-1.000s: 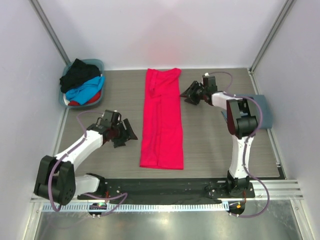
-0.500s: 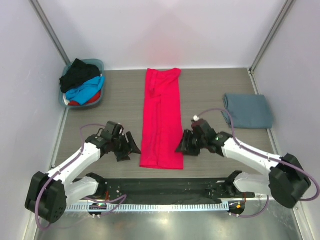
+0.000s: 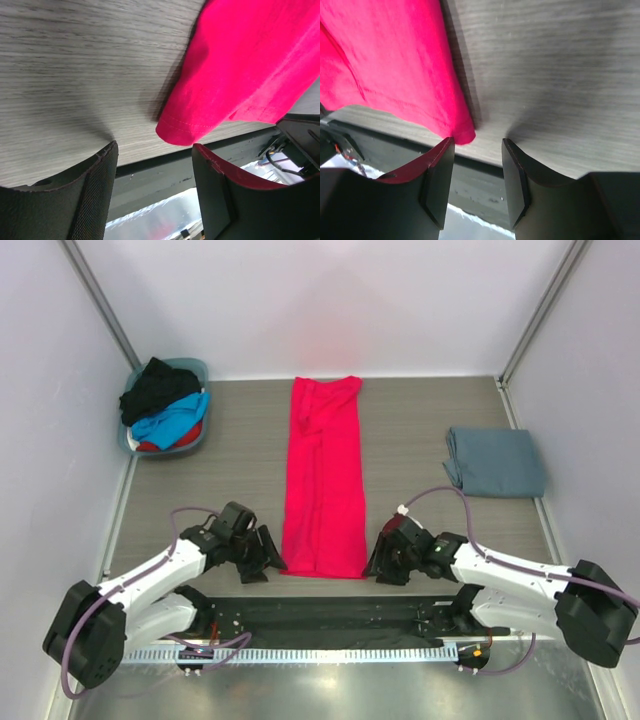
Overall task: Fold and stack the t-shirts
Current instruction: Fold the tshirt
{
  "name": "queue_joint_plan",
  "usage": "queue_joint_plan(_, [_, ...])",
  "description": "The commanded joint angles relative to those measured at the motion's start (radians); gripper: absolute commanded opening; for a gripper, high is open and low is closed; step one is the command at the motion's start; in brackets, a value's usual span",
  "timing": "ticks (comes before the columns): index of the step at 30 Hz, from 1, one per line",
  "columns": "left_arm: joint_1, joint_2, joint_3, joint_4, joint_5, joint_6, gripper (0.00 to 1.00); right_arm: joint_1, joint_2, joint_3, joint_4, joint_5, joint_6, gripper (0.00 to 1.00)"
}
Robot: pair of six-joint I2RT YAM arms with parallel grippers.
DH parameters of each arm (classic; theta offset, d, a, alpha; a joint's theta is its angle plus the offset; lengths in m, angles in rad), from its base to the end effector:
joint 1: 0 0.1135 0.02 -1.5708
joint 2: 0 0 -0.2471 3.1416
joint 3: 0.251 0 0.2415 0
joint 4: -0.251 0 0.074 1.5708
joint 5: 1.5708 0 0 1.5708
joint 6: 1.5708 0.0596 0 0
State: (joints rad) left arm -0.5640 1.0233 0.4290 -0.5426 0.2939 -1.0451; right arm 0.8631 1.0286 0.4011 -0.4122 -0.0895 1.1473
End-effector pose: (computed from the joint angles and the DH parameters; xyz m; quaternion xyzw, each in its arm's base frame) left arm 0.1377 -0.1075 0.1243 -0.1995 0.9457 -0.2526 0.0446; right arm 0.1160 0.1437 0.1214 0.1249 0.9559 0.2445 0.1041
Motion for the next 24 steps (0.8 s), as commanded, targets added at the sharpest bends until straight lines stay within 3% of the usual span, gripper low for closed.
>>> queue_joint_plan(1, [-0.008,-0.022,-0.029,0.095,0.025,-0.053,0.62,0.007,0.019,0.027,0.05,0.065,-0.003,0.49])
queue_joint_plan(5, [-0.008,-0.005,-0.036,0.133,0.022,-0.059,0.61,0.007,0.091,0.068,0.067,0.079,-0.044,0.49])
queue_joint_plan(8, [-0.008,0.012,-0.035,0.161,0.019,-0.059,0.58,0.007,0.132,0.085,0.076,0.085,-0.057,0.39])
queue_joint_plan(12, [-0.008,0.061,-0.029,0.207,0.022,-0.07,0.53,0.005,0.128,0.078,0.072,0.07,-0.049,0.17])
queue_joint_plan(13, [-0.008,0.069,-0.029,0.211,0.024,-0.072,0.52,0.007,0.107,0.07,0.072,0.07,-0.047,0.08])
queue_joint_plan(15, [-0.008,0.08,-0.026,0.219,0.022,-0.072,0.51,0.007,0.088,0.064,0.069,0.063,-0.038,0.01])
queue_joint_plan(24, [-0.017,0.118,-0.041,0.259,0.036,-0.075,0.35,0.005,0.097,0.065,0.055,0.046,-0.038,0.01])
